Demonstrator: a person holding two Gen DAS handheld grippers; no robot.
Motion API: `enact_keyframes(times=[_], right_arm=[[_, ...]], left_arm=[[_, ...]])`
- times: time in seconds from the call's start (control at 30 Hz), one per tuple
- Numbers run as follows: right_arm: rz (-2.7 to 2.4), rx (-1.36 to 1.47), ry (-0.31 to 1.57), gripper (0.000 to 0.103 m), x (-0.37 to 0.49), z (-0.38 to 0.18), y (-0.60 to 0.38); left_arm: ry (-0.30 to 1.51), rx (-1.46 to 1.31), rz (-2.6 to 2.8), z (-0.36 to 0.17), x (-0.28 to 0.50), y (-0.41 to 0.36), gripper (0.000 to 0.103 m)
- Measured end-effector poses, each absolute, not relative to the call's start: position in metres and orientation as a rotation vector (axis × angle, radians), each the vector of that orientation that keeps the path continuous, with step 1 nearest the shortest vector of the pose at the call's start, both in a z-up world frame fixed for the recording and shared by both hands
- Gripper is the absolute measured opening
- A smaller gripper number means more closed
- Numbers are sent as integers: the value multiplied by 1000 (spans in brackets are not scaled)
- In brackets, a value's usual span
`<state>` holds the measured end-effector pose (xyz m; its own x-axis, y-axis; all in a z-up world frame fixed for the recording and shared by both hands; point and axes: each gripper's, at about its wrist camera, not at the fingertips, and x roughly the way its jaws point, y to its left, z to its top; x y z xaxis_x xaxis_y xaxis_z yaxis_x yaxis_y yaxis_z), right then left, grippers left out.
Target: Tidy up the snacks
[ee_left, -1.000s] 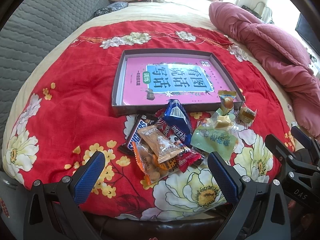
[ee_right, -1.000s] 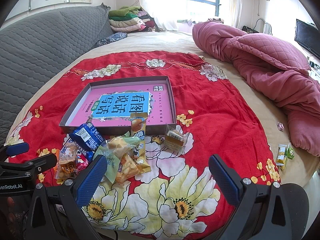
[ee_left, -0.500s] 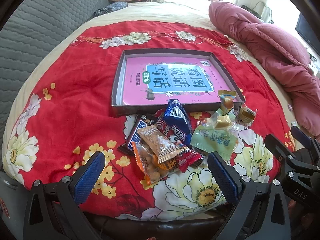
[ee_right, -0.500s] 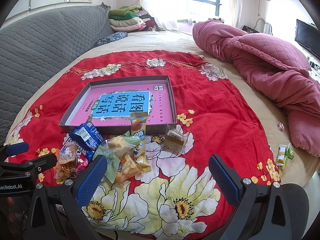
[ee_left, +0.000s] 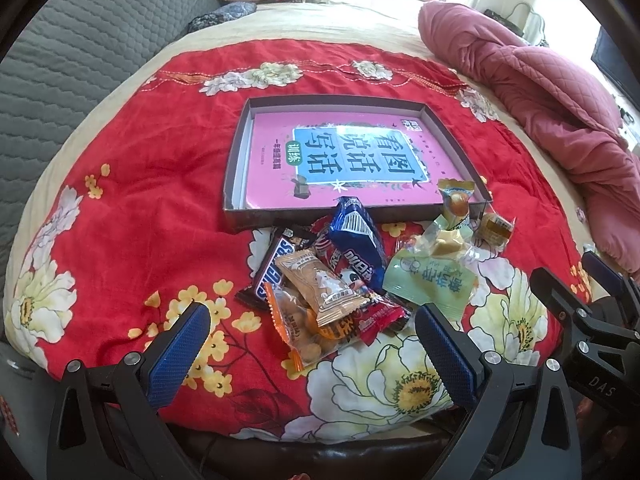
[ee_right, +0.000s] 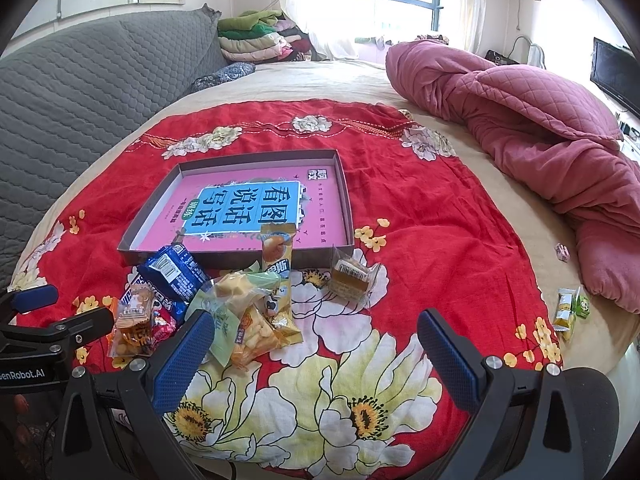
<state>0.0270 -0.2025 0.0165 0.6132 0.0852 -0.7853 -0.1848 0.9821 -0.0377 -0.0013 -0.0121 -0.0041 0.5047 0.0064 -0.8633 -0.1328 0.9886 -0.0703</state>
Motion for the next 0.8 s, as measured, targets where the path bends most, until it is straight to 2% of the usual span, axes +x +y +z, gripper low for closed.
enact_keyframes(times=[0.8], right_arm=[[129, -58, 926, 102, 45, 8, -218]], left_arm=[[1051, -218, 90, -15, 14, 10, 102]])
